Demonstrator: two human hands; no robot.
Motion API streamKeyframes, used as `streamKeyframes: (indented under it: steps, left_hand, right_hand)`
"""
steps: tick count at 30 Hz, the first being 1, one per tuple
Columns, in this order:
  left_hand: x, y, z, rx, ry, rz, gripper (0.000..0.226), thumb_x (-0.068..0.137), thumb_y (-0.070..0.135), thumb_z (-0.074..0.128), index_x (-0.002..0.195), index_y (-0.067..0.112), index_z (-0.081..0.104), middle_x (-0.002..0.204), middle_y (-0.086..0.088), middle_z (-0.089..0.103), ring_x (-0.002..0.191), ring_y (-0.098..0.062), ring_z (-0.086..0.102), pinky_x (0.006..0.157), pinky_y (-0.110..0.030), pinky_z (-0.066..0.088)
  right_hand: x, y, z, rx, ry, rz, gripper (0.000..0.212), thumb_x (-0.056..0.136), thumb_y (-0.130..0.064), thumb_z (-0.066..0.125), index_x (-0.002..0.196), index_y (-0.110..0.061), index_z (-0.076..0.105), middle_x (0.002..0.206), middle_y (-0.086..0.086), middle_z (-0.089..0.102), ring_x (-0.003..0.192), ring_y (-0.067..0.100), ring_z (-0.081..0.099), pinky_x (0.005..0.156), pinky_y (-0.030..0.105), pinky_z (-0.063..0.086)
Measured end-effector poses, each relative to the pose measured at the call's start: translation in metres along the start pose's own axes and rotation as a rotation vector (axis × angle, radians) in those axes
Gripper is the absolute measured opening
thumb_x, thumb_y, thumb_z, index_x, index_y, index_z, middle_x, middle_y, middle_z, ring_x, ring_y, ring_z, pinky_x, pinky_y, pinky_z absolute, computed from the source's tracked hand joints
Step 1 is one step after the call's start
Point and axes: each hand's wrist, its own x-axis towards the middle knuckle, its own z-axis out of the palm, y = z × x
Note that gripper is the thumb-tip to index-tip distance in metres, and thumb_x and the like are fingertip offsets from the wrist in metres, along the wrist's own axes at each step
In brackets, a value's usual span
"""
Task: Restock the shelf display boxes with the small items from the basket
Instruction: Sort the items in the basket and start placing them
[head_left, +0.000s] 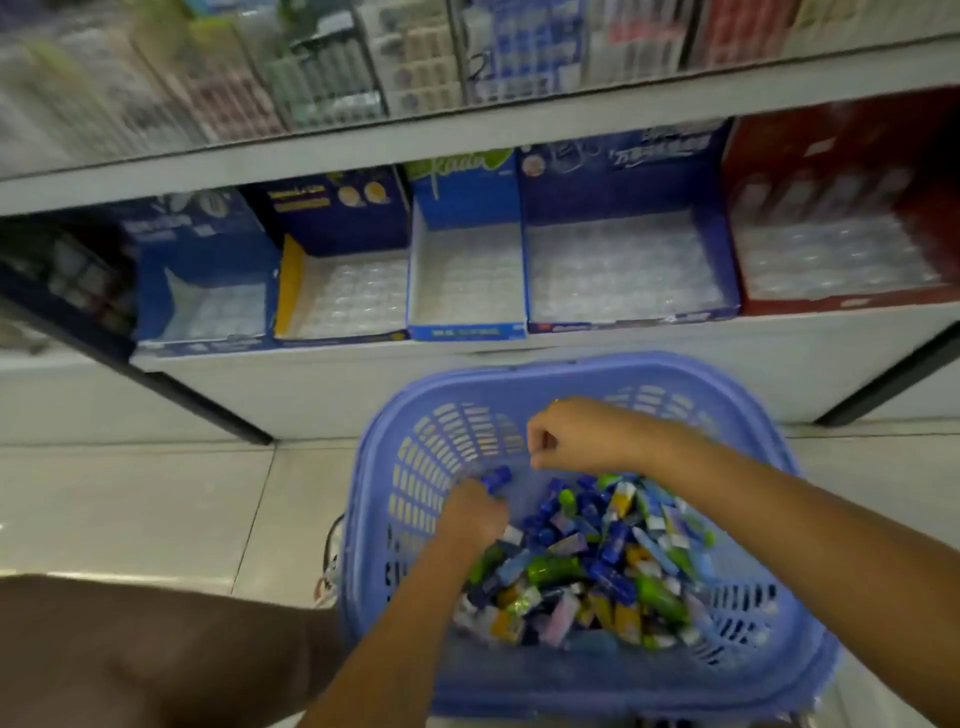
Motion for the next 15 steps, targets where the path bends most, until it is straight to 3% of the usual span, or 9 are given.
streamKeyframes:
  steps: [3,5,8,13,15]
  left_hand:
    - [0.008,-0.043,0.012,0.107,-0.212,-0.089,0.037,0.101,0.015,0.039,0.13,-0.005,0.05,0.132,-0.028,0.05,0.122,-0.038,0.049,0.097,-0.041,0.04]
    - [0.013,-0.059,0.023,0.079,-0.191,-0.153,0.038,0.101,0.018,0.039,0.131,-0.004,0.049,0.134,-0.024,0.052,0.123,-0.034,0.05,0.098,-0.037,0.041]
    - [0.022,-0.066,0.037,-0.064,-0.112,-0.219,0.036,0.097,0.015,0.045,0.128,-0.002,0.053,0.13,-0.019,0.056,0.12,-0.031,0.054,0.093,-0.031,0.044]
    - [0.044,-0.067,0.052,-0.03,-0.112,-0.195,0.054,0.099,0.009,0.037,0.147,-0.001,0.015,0.149,-0.02,0.028,0.135,-0.032,0.034,0.109,-0.038,0.034]
    - [0.054,-0.07,0.055,-0.031,-0.082,-0.223,0.054,0.099,0.008,0.038,0.147,-0.002,0.015,0.149,-0.02,0.026,0.134,-0.031,0.035,0.108,-0.037,0.035]
  right_hand:
    - [0.043,-0.003,0.065,0.062,-0.076,0.009,0.032,0.092,-0.015,0.056,0.123,-0.007,0.057,0.128,0.013,0.055,0.118,0.025,0.052,0.094,0.03,0.039]
    - [0.064,-0.002,0.096,0.143,-0.067,-0.042,0.038,0.09,-0.011,0.059,0.127,-0.002,0.055,0.134,0.015,0.052,0.123,0.021,0.05,0.098,0.031,0.038]
    - [0.092,-0.002,0.127,0.081,-0.092,-0.082,0.053,0.092,-0.02,0.059,0.14,-0.009,0.042,0.146,0.012,0.041,0.131,0.026,0.041,0.105,0.034,0.035]
    - [0.13,0.006,0.145,-0.051,-0.072,-0.119,0.048,0.09,-0.011,0.055,0.137,-0.008,0.042,0.142,0.014,0.039,0.126,0.032,0.045,0.102,0.042,0.039]
    - [0.142,0.008,0.148,-0.062,-0.094,-0.11,0.047,0.088,-0.007,0.056,0.133,-0.008,0.042,0.139,0.014,0.042,0.122,0.032,0.048,0.098,0.042,0.043]
